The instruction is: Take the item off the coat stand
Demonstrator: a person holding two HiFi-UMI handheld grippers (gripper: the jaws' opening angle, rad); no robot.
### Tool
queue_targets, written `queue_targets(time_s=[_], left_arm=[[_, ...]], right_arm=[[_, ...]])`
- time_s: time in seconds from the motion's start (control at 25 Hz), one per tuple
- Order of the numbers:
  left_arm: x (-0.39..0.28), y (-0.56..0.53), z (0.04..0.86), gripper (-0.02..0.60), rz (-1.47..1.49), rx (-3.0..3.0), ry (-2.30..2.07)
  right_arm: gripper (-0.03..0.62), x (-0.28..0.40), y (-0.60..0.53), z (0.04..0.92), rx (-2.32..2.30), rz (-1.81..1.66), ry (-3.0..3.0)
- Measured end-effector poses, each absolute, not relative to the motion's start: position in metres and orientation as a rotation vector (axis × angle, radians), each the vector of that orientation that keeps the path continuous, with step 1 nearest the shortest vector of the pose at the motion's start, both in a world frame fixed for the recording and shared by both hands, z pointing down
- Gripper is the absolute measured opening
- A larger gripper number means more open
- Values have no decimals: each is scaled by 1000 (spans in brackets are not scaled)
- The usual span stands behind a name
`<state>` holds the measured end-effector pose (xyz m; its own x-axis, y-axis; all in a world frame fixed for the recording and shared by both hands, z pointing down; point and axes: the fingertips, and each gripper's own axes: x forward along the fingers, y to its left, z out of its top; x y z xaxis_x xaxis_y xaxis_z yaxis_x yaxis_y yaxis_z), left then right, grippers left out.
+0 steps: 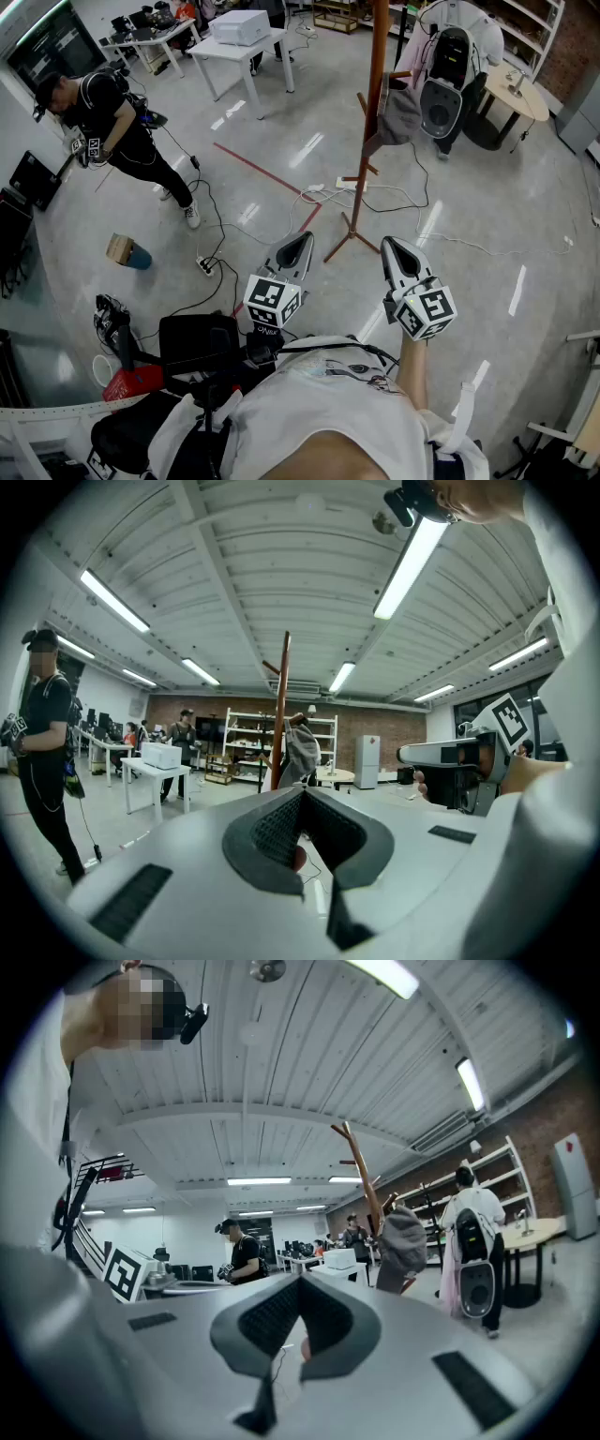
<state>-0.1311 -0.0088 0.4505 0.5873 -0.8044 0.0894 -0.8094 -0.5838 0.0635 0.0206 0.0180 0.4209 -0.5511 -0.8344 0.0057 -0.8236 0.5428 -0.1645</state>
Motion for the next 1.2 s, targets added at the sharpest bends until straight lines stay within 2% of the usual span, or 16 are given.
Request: queue_targets(time_s=[1.2], left_arm=[[-105, 3, 446, 2, 89, 2741, -1371]], right_arm=[[5, 39, 24, 431, -1468, -280, 2658]])
